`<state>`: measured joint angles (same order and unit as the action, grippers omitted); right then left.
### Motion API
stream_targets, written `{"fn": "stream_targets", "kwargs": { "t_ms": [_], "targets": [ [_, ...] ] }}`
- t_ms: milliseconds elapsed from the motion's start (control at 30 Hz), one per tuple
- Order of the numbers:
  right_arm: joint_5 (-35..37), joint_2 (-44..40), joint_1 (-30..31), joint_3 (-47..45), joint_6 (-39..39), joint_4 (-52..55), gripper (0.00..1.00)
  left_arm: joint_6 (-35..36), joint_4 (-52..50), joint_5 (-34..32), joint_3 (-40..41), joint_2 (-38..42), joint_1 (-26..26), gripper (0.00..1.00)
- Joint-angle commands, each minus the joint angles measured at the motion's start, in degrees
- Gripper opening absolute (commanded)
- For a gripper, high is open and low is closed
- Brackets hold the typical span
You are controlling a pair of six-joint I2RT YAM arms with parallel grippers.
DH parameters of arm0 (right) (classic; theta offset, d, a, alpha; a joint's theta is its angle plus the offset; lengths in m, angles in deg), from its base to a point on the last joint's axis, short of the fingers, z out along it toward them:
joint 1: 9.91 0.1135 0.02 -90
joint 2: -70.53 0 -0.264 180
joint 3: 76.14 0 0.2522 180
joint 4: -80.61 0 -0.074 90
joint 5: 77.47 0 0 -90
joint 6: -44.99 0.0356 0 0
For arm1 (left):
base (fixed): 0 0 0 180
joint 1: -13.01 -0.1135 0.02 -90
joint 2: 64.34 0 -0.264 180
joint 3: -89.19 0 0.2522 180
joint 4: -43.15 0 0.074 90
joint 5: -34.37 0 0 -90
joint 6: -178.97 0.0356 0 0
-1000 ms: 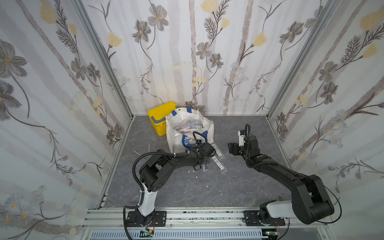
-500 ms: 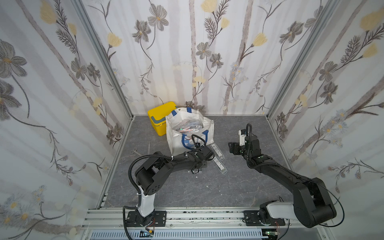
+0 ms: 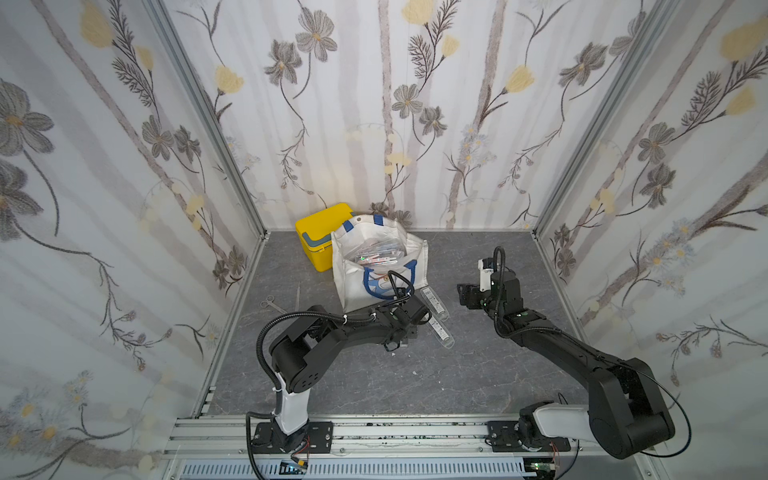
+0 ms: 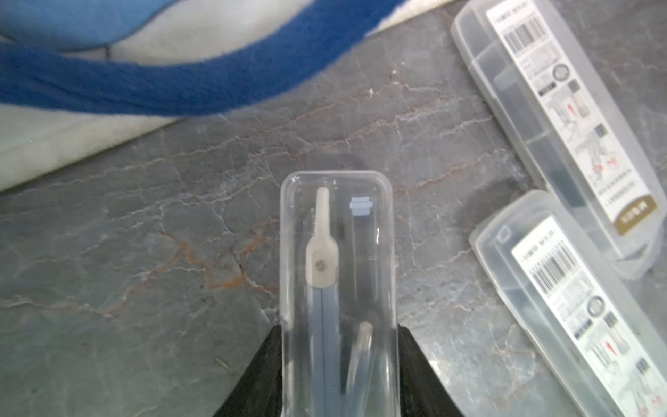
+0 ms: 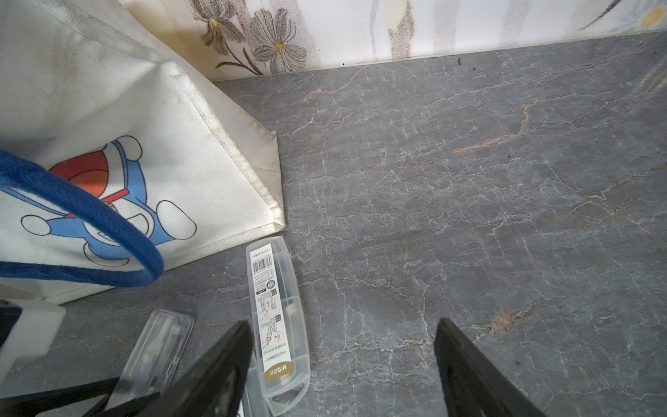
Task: Put the compass set into the canvas bag
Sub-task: Pick up the compass set at the center of the board, then place the compass set in the canvas bag.
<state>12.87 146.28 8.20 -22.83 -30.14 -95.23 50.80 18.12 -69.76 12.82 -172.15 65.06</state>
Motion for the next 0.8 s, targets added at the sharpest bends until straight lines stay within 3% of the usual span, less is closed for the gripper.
{"fn": "stream_targets", "kwargs": {
  "t_ms": [0,567,767],
  "targets": [
    [0.21,-0.21,-0.01,-0.30,-0.28,-1.50,0.80,3.06,1.26,1.24,1.02,1.72,0.48,0.40],
    [0.20,0.76,-0.95,-0.61,-0.36,-2.82,0.80,19.37,20.21,7.33,11.01,21.52,3.41,0.40],
    [-1.29,2.34,-1.01,-0.21,-0.82,-2.01,0.80,25.85,17.77,4.29,5.34,25.32,2.95,0.40]
  ]
}}
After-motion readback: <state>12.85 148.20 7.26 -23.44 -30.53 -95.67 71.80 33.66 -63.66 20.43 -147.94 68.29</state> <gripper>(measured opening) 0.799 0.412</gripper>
